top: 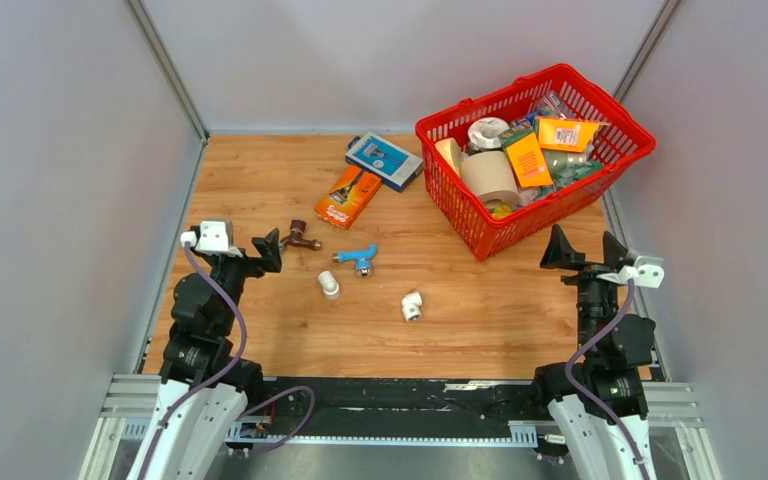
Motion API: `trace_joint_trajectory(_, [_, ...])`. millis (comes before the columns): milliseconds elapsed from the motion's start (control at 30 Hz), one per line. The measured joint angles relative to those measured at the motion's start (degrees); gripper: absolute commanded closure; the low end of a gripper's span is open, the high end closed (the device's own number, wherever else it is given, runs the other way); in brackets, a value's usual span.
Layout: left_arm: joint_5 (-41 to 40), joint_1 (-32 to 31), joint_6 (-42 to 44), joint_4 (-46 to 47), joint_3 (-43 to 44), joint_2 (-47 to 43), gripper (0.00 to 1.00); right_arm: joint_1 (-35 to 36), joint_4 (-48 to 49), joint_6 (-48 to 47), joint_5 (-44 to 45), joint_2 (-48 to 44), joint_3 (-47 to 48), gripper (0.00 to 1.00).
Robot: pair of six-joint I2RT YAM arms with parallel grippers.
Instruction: Install the water faucets
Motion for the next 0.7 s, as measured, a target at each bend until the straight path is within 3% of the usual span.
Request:
trace_joint_trajectory(300, [-1.2, 0.0, -3.76, -3.5, 2.51, 7.91, 0.0, 0.0, -0.07, 0.46, 0.13, -2.47, 0.31, 0.0])
trace_joint_trajectory(700, [-1.51, -0.02, -12.0, -16.17, 13.51, 33.18, 0.0, 0.0, -3.04, 2.23, -0.87, 1.2, 1.9, 0.0])
